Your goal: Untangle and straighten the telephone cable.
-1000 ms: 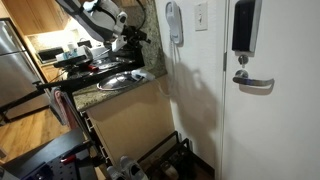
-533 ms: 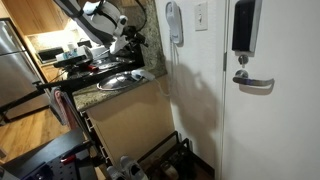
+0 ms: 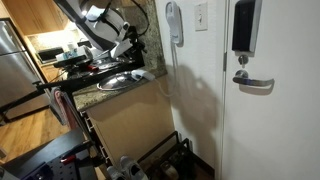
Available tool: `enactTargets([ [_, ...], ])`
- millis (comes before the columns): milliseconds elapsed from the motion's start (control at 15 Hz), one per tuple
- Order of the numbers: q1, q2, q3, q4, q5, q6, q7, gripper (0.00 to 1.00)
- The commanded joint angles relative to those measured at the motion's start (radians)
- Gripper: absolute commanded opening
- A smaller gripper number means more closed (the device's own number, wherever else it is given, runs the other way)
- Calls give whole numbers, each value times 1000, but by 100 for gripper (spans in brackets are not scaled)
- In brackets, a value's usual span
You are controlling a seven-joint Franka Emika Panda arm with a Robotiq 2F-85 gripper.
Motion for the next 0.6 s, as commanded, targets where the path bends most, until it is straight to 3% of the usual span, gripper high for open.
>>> enactTargets([
  [0,-26,9,19,-20,67,-1,-128,100],
  [533,-11,28,1,-8,67,-2,-123,100],
])
